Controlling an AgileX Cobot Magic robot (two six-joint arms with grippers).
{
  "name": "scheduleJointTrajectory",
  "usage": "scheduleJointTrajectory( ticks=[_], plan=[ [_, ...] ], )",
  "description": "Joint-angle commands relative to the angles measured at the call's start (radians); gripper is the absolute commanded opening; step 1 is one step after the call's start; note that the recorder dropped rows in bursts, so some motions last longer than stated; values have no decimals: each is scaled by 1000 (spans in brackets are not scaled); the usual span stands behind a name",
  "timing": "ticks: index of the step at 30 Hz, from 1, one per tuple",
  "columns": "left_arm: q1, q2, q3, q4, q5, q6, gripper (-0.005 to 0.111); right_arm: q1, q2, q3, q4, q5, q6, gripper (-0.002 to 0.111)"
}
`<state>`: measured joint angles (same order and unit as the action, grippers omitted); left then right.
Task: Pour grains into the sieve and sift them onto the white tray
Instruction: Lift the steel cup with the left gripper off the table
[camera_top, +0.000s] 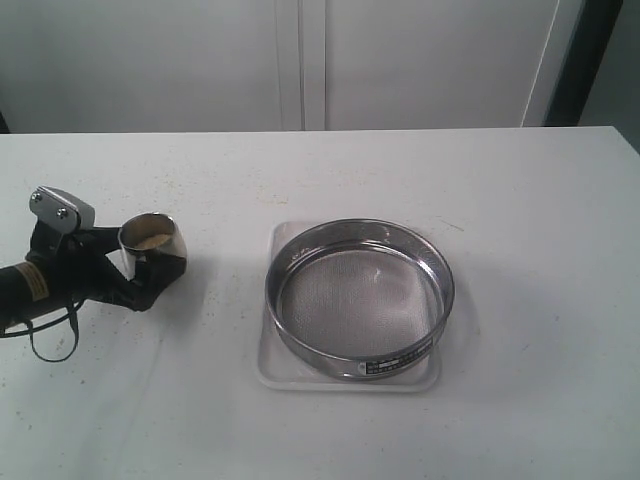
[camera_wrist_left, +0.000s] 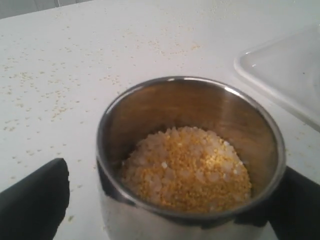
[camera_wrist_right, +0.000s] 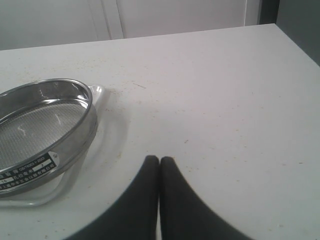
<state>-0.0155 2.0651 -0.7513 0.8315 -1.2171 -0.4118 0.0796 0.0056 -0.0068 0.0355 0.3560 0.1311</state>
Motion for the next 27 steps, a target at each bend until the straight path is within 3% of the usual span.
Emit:
scheduleJointTrajectory(
  ticks=[1, 6, 16, 27],
  plan=[
    [-36, 14, -31, -1, -4, -5, 105, 2, -6, 7, -7, -13, 3, 0],
    [-68, 36, -77, -32, -4, -3, 105, 2, -6, 7, -7, -13, 3, 0],
    [-68, 42, -91, -37, -4, -3, 105, 2, -6, 7, -7, -13, 3, 0],
    [-68, 42, -91, -44, 112, 7, 105, 2, -6, 7, -7, -13, 3, 0]
  ],
)
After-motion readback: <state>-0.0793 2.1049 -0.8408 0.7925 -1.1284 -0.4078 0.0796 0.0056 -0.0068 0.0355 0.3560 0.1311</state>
